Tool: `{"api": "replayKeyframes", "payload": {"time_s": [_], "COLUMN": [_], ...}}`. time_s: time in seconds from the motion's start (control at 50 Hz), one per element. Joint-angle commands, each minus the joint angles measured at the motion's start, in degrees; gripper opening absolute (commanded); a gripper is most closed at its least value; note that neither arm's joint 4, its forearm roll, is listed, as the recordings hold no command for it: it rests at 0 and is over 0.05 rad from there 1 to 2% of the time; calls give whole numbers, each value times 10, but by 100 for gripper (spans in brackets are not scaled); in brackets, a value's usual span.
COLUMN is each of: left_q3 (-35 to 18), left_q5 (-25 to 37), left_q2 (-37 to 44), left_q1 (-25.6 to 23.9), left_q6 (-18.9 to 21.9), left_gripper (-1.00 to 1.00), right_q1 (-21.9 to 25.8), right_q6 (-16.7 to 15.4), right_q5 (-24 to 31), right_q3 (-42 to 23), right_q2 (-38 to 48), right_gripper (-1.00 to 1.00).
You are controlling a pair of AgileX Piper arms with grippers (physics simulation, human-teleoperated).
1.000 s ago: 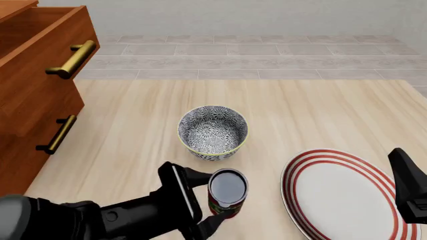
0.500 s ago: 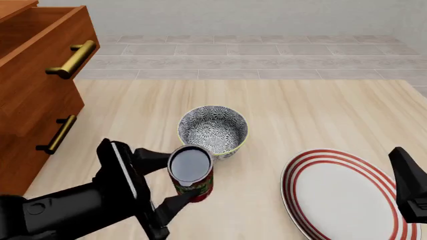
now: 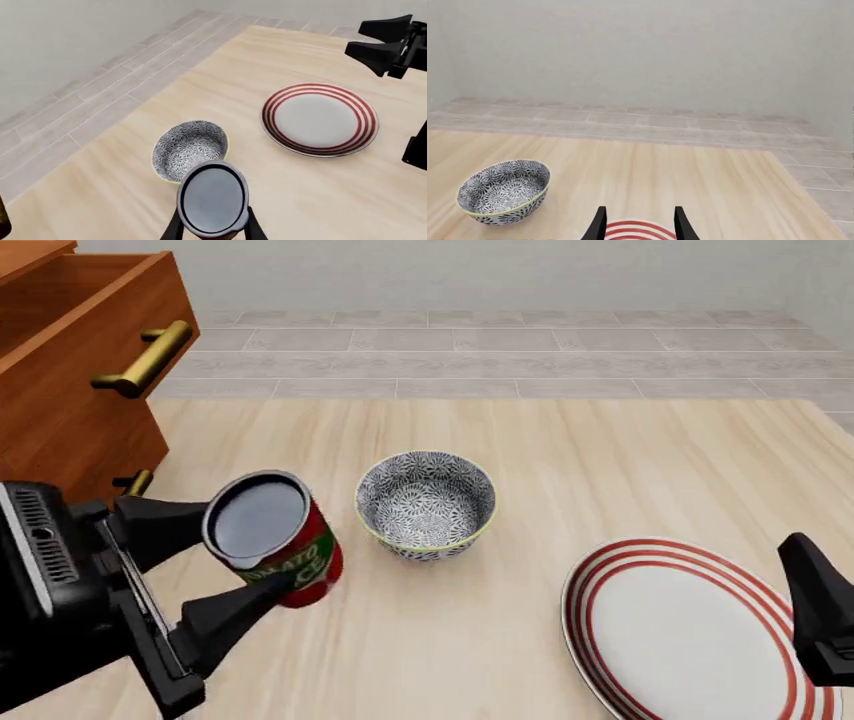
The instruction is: Put the ketchup in the top drawer of the cabinet.
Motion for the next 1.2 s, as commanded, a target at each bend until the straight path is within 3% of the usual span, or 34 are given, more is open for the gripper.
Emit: {"api": "replayKeyframes", "payload": {"time_s": [0.02,0.26,0.32,0.34,0.46,0.6,0.7,0.8,0.84,0.86,0.88,0.92,1.1,1.16,1.2], "left_q3": [-35,-70,-63,-61,-99,-125,-169,-207,-249,-247,-260,-284,-372,-402,-419], "left_q5": [107,214,212,225,270,314,351,383,417,424,434,452,535,553,569], "left_q2": [-107,-190,-190,-205,-213,-221,-207,-215,-248,-225,-202,-190,-169,-168,-150], "left_q1": [33,48,37,54,75,74,84,106,130,123,114,108,138,177,187], "left_q6": [4,-16,6,16,-8,10,-11,10,29,27,-11,-22,-2,23,16], "left_gripper": [-100,-100,-100,-100,-100,-100,-100,-100,-100,-100,-100,-100,-100,-100,-100], "right_q1": [3,6,6,6,7,10,10,9,9,9,8,9,4,6,6], "right_q6": [-10,-18,-18,-18,-18,-19,-19,-17,-17,-17,-16,-14,-12,-12,-12], "right_q5": [2,3,1,1,2,2,6,3,7,6,5,6,5,7,5], "right_q3": [-1,0,2,3,1,2,-2,3,-2,-2,-2,-4,-1,-2,0], "right_q2": [0,0,0,-2,0,0,0,-2,0,0,0,0,0,0,0], "right_gripper": [100,100,100,100,100,100,100,100,100,100,100,100,100,100,100]}}
